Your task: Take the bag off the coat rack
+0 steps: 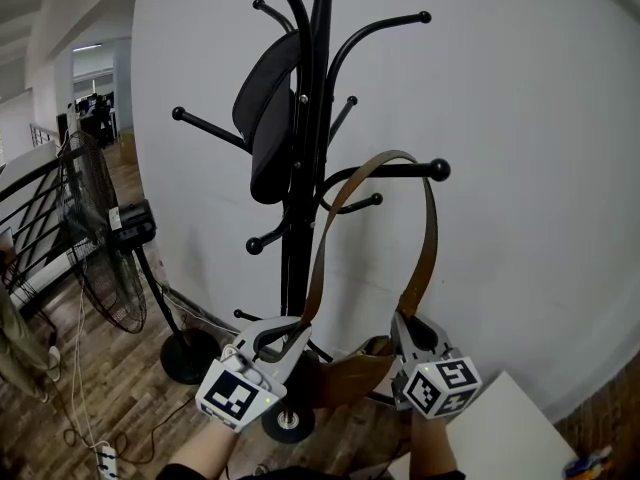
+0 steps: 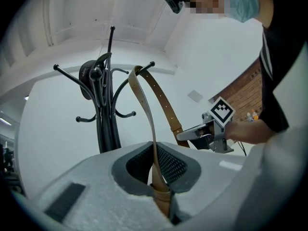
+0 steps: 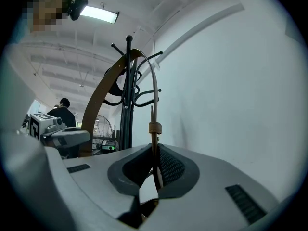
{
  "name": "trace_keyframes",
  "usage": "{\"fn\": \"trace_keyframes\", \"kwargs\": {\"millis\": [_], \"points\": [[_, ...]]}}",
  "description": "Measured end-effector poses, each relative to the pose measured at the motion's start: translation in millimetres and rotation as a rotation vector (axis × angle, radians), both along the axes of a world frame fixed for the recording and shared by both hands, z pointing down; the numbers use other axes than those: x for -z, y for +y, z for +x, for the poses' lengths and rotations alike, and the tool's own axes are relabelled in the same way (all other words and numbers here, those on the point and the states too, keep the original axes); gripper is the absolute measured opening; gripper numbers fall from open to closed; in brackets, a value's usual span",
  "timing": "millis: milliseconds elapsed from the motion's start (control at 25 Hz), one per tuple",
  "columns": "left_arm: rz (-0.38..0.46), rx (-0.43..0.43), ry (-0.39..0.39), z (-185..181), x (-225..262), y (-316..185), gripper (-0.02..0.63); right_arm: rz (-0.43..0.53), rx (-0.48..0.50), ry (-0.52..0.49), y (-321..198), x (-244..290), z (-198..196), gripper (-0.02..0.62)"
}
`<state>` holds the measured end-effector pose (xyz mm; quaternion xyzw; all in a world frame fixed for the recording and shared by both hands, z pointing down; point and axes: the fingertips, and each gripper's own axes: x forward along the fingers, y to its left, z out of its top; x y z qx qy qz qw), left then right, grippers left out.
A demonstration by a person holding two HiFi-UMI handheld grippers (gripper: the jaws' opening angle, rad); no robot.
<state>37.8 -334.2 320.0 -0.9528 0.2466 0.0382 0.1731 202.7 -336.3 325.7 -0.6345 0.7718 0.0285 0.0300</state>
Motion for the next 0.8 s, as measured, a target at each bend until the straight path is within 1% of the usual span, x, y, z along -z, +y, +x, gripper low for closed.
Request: {"fn": "trace_keyframes", "kwargs": {"millis": [360,800], "points": [[0.065,-0.026,0.005,13,24,14,0.018,0.045,-0.019,0.004,13,21,10,0.028],[0.137,-0.070,0.026,30,47,42,0.018,0.111,-0.046,-0.018,44,43,30,0.028]]}}
